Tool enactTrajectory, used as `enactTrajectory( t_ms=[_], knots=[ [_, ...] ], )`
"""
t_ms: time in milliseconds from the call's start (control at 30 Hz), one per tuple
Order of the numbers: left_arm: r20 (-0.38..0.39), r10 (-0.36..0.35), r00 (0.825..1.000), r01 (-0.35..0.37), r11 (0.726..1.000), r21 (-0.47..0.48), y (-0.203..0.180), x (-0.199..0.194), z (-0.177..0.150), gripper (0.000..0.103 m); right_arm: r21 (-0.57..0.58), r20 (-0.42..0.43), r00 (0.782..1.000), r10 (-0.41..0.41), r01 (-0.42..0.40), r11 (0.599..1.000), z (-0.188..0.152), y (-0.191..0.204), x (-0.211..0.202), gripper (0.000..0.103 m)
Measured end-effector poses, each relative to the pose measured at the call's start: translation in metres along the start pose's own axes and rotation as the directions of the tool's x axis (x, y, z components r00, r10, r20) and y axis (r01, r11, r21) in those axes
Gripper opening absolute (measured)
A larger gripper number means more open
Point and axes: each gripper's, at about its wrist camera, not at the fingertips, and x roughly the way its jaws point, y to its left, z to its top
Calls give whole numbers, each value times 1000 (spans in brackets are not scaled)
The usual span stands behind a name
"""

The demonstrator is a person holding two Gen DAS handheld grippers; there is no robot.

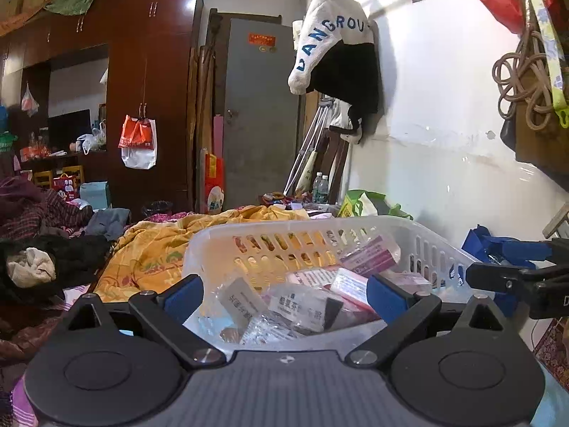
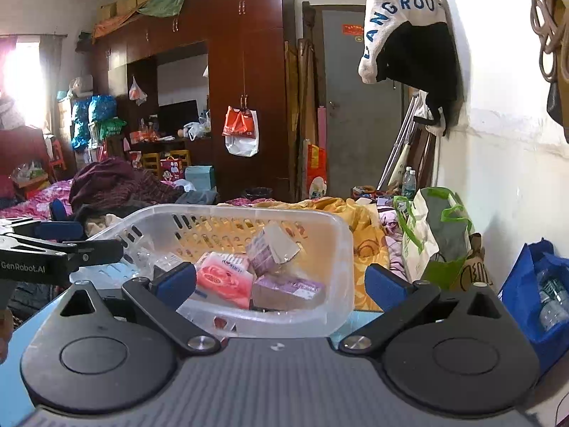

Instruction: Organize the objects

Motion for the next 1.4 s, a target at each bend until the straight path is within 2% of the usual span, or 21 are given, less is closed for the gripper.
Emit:
enactTrajectory(
  t_ms=[733, 1400],
  knots=[
    [-34, -4, 999, 3, 1000, -8, -3, -12, -9, 99, -57, 4, 996, -89, 89, 994, -9, 15, -4, 103],
    [-46, 12, 999, -13, 1000, -13, -2, -11, -8, 99, -30, -19, 999, -47, 46, 998, -10, 12, -5, 103]
  ],
)
